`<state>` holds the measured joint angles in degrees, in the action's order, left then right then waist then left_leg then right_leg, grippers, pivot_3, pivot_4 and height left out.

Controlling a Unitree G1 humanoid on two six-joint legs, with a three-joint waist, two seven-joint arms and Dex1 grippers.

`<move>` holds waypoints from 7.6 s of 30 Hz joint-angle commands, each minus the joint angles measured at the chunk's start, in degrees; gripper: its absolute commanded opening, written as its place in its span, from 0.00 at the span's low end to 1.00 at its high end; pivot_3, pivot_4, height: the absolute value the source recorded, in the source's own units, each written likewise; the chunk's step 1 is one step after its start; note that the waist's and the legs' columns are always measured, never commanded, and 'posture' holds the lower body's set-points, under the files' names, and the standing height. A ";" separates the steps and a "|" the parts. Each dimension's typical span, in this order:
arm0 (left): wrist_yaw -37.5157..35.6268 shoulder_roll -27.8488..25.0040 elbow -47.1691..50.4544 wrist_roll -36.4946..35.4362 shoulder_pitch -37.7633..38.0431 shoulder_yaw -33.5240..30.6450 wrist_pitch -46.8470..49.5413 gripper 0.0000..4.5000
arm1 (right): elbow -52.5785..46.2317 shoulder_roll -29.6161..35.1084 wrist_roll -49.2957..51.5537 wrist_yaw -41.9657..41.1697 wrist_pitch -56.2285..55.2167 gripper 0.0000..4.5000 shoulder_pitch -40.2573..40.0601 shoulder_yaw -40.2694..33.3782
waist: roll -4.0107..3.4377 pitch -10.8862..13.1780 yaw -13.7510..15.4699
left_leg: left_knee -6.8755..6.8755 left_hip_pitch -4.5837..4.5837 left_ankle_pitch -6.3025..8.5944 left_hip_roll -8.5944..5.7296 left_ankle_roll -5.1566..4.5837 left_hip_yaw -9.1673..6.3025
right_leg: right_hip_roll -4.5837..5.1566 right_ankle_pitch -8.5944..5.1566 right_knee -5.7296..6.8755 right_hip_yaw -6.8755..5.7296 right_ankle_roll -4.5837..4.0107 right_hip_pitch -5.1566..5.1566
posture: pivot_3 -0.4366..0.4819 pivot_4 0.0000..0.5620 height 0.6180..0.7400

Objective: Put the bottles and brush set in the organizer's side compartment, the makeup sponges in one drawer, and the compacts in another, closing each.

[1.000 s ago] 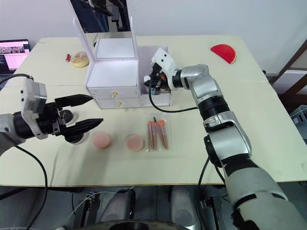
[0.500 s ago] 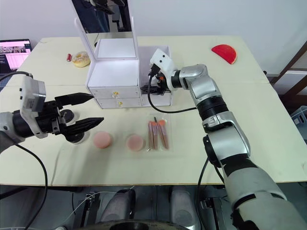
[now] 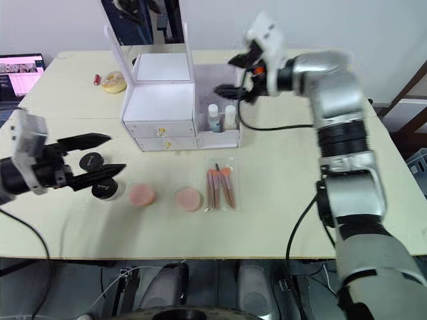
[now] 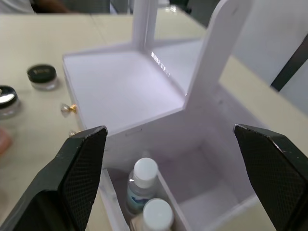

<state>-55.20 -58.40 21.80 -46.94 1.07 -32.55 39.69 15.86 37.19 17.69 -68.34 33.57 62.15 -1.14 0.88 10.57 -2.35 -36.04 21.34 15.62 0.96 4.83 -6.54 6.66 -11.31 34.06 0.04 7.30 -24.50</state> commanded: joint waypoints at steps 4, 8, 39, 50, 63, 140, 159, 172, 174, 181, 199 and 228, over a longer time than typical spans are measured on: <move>-9.42 -2.48 -19.61 11.39 10.63 -13.20 -10.53 1.00 | -10.01 15.18 8.52 -7.80 -0.14 0.99 -20.18 -14.98 | 0.00 0.01 -0.01 | 0.00 -0.01 0.06 0.00 -0.09 0.07 | 0.02 -0.15 -0.04 0.00 -0.14 0.00 | 0.48 0.27 1.00; -10.22 -3.70 -32.63 17.87 12.77 -15.68 -18.80 1.00 | -11.76 18.34 10.00 -7.30 -2.38 0.99 -35.60 -24.58 | -0.02 0.01 -0.22 | -0.04 -0.13 0.07 0.01 -0.11 0.11 | 0.02 -0.24 0.08 0.01 -0.28 0.00 | 0.48 0.27 1.00; -3.68 5.32 -10.71 12.83 -3.43 7.24 -11.54 1.00 | -30.36 14.90 22.88 5.21 4.07 0.99 -47.58 -21.52 | 0.04 -0.03 0.12 | -0.18 -0.19 0.06 0.01 -0.09 0.12 | 0.06 -0.08 0.17 0.06 -0.18 0.15 | 0.48 0.27 1.00; 8.95 22.15 0.81 17.75 -21.51 39.84 0.21 0.80 | -36.91 9.79 18.77 16.00 11.59 1.00 -45.03 -4.46 | 0.17 -0.10 0.95 | -0.32 -0.20 0.05 -0.01 -0.09 0.08 | 0.04 0.02 0.12 0.06 -0.04 0.28 | 0.48 0.27 1.00; -1.74 28.39 -17.33 24.64 -34.15 50.95 -5.86 0.01 | -20.76 1.13 30.62 24.64 51.87 1.00 -23.01 -2.43 | 0.15 -0.11 1.71 | -0.46 -0.02 0.05 -0.02 -0.11 0.05 | -0.01 0.04 -0.01 0.06 -0.19 0.25 | 0.48 0.27 1.00; -12.68 15.00 -1.69 10.91 -23.68 27.38 4.55 0.99 | -18.93 -6.28 35.13 28.36 53.05 0.00 -19.98 -10.90 | 0.06 -0.08 0.00 | -0.25 -0.03 0.05 -0.02 -0.12 -0.04 | -0.01 -0.02 0.12 0.04 0.06 0.13 | 0.48 0.27 1.00; 7.01 13.16 12.86 -4.56 -14.58 13.30 11.06 0.99 | -19.72 -7.68 25.02 19.97 15.43 0.00 -13.30 -5.39 | 0.09 -0.08 -0.27 | -0.24 -0.13 0.05 -0.02 -0.12 -0.04 | -0.02 0.03 0.12 0.03 -0.07 0.14 | 0.48 0.27 1.00; 12.44 14.19 15.12 -8.14 -13.77 14.05 10.38 0.99 | 36.23 -14.40 3.22 11.14 -19.54 0.00 14.99 0.63 | 0.06 -0.06 -0.29 | -0.10 -0.05 0.05 -0.02 -0.11 -0.03 | -0.03 0.03 0.02 0.03 -0.05 0.06 | 0.48 0.27 1.00; 13.17 13.95 15.65 -8.78 -13.02 13.66 10.23 0.99 | 42.77 -15.24 1.10 11.19 -23.73 0.00 17.20 0.29 | 0.06 -0.06 -0.33 | -0.08 -0.05 0.05 -0.02 -0.11 -0.03 | -0.03 0.03 0.02 0.03 -0.04 0.06 | 0.48 0.27 1.00; 15.61 13.24 17.46 -11.23 -10.60 11.81 9.93 0.99 | 55.32 -18.64 -4.68 13.22 -31.54 0.00 19.54 -0.44 | 0.02 -0.03 -0.44 | -0.08 -0.06 0.04 -0.02 -0.09 -0.03 | -0.03 0.03 0.05 0.03 -0.05 0.05 | 0.48 0.27 1.00; 17.03 12.03 17.77 -13.12 -8.46 11.36 8.60 1.00 | 58.58 -21.46 -11.35 16.30 -31.22 0.48 20.29 -2.63 | 0.02 -0.03 -1.66 | -0.10 -0.10 0.02 -0.02 -0.05 -0.04 | -0.03 0.03 0.15 0.04 -0.05 0.06 | 0.48 0.27 1.00; 12.10 7.51 8.29 -7.41 -1.42 1.68 4.21 1.00 | -12.25 -0.77 7.33 -0.46 11.27 0.99 -5.40 -5.97 | -0.03 0.00 -0.26 | -0.08 -0.03 0.03 -0.02 -0.06 -0.06 | -0.02 0.01 0.08 0.02 -0.01 0.05 | 0.48 0.27 1.00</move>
<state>-42.05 -49.82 30.65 -55.37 -1.21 -27.38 45.39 13.43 34.10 21.06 -68.89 39.32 57.53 -5.88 0.85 10.57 -2.61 -36.10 21.32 15.65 0.95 4.77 -6.61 6.65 -11.31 34.13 0.06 7.29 -24.46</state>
